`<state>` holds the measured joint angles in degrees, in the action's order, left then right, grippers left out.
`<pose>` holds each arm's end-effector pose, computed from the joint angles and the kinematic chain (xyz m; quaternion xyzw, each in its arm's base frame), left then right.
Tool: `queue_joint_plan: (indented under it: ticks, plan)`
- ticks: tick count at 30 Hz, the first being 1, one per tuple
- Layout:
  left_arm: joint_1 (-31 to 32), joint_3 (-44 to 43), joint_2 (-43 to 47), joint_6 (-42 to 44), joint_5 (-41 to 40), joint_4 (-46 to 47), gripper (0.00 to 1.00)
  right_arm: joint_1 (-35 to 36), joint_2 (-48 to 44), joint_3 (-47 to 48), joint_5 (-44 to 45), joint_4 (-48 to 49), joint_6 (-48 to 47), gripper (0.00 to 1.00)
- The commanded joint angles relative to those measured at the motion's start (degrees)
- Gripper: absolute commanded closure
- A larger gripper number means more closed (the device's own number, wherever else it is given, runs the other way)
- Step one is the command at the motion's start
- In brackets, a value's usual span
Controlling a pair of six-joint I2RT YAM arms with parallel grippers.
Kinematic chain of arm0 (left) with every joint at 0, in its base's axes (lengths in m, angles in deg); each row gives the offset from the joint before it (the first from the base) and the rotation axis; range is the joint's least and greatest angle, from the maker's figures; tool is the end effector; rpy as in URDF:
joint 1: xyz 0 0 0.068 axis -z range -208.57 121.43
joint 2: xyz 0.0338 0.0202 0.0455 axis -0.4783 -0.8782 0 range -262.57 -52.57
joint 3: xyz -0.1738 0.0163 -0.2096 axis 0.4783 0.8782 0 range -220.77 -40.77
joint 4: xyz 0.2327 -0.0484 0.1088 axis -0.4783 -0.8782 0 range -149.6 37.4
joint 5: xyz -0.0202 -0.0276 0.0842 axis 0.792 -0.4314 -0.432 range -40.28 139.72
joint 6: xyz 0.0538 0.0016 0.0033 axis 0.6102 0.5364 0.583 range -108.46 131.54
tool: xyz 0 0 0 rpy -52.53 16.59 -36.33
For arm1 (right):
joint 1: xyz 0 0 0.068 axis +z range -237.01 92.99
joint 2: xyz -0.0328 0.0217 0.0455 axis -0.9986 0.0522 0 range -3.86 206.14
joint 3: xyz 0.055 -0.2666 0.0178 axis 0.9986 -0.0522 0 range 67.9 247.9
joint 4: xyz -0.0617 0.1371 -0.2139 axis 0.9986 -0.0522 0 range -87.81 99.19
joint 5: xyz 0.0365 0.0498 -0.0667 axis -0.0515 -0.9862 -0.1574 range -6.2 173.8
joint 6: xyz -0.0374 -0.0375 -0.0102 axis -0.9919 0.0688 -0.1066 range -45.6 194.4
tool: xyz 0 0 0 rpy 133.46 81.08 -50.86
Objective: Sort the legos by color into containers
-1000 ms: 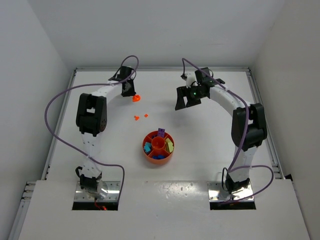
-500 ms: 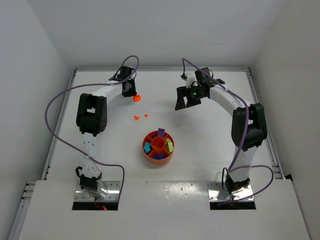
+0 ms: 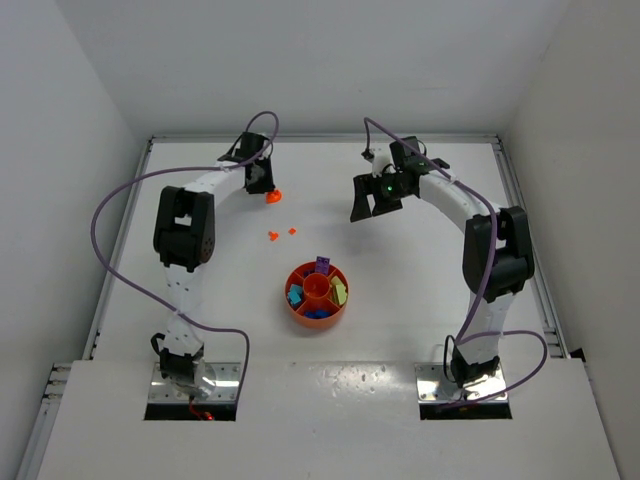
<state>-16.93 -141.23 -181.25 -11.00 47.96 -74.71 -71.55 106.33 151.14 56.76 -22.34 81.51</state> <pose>0.4890 -0.0997 0.1722 -0.0945 0.9358 -0.0859 0.3286 0.3927 0.1253 0.2136 -0.1314 0.9286 0.2723 0.2149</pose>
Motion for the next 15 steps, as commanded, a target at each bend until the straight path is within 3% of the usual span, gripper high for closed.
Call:
queue_joint_plan:
  ticks: [1,13,15]
  plan:
    - [0.2,-2.0,-1.2,0.1,0.7,1.2,0.68,-0.2,-2.1,0.0,-0.1,1.8,0.1,0.22]
    - [0.2,-1.0,-1.7,1.2,0.2,1.2,0.74,-0.2,-2.1,0.0,-0.1,1.8,0.1,0.22]
    - [0.2,-1.0,-2.3,1.2,0.7,1.2,0.79,-0.2,-2.1,0.0,-0.1,1.8,0.1,0.22]
